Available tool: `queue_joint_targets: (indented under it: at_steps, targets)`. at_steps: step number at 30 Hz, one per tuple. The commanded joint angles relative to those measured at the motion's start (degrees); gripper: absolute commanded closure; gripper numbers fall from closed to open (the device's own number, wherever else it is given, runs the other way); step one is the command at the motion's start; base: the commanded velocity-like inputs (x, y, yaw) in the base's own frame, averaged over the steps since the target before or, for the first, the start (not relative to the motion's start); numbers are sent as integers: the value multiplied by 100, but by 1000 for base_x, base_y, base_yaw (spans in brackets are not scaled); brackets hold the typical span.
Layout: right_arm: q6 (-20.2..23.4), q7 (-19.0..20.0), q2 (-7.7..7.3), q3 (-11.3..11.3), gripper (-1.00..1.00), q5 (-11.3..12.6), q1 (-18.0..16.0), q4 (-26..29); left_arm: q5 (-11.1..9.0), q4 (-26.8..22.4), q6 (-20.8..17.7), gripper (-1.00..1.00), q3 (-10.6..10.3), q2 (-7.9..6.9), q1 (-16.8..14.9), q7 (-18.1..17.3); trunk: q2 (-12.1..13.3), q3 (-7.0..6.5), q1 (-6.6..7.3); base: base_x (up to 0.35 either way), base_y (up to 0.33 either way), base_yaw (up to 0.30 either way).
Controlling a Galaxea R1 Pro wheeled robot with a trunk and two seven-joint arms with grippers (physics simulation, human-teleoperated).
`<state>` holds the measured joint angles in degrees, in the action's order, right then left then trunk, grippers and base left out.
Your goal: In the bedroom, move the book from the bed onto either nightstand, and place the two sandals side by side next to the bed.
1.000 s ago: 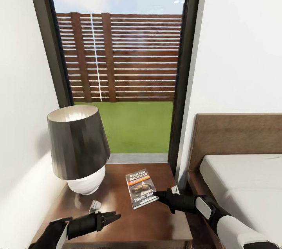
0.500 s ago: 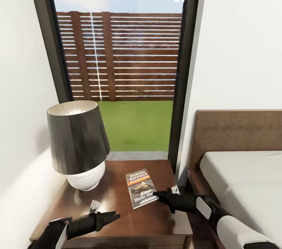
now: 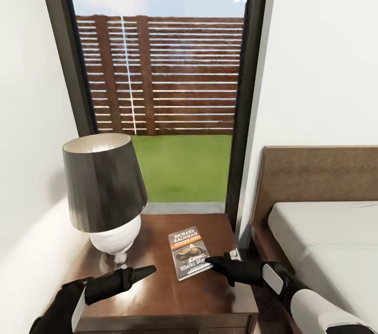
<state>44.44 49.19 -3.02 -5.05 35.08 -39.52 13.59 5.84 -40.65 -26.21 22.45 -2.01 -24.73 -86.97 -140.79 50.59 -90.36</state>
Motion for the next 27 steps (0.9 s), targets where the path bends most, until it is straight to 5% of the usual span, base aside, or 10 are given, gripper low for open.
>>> queue_joint_targets:
  at_steps: [1,6,27]
  targets:
    - [30,3,-5,-40,100,69,-3,3,59,-9,-65,-100,25,7,-6,-47,-44,24,-21,0,0,0]
    - [30,3,-5,-40,100,69,-3,3,65,-8,-68,-100,22,9,-6,-48,-245,114,-131,0,0,0]
    - [30,3,-5,-48,100,69,-3,3,67,4,-60,-100,22,17,-6,-40,-273,579,-185,0,0,0]
